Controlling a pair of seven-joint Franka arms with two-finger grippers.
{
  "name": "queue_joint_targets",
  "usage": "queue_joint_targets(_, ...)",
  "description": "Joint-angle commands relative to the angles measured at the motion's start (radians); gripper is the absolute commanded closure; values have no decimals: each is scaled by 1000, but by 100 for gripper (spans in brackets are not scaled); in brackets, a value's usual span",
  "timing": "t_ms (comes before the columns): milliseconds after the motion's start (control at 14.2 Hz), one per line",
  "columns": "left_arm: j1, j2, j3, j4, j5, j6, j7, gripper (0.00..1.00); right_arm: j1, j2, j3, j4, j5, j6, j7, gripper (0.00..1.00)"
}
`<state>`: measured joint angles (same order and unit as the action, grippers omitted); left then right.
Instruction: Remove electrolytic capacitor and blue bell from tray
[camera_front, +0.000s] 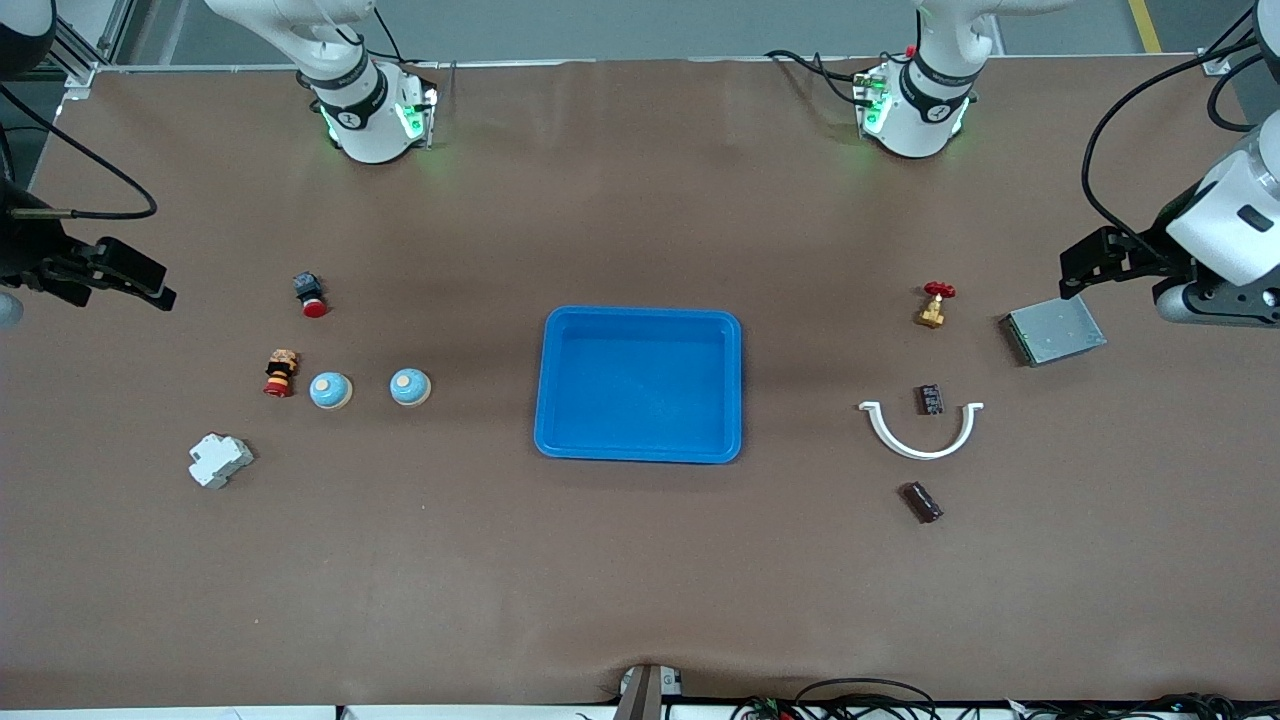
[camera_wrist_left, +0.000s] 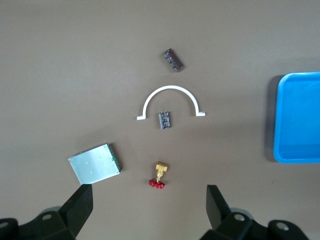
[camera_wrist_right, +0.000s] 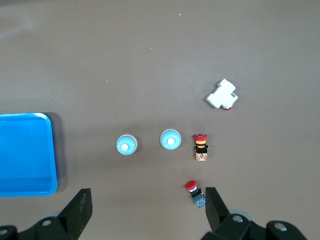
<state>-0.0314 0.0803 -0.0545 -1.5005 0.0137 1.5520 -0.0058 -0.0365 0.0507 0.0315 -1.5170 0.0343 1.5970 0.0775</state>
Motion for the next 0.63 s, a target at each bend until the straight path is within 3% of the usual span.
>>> queue_joint_targets(0, 21, -80, -5, -88, -17, -3, -11, 0, 7, -11, -4, -11, 12, 3, 18, 0)
queue_joint_targets(564, 25, -90, -5, -115, -20, 30, -20, 0, 7, -11, -4, -12, 12, 6, 18, 0)
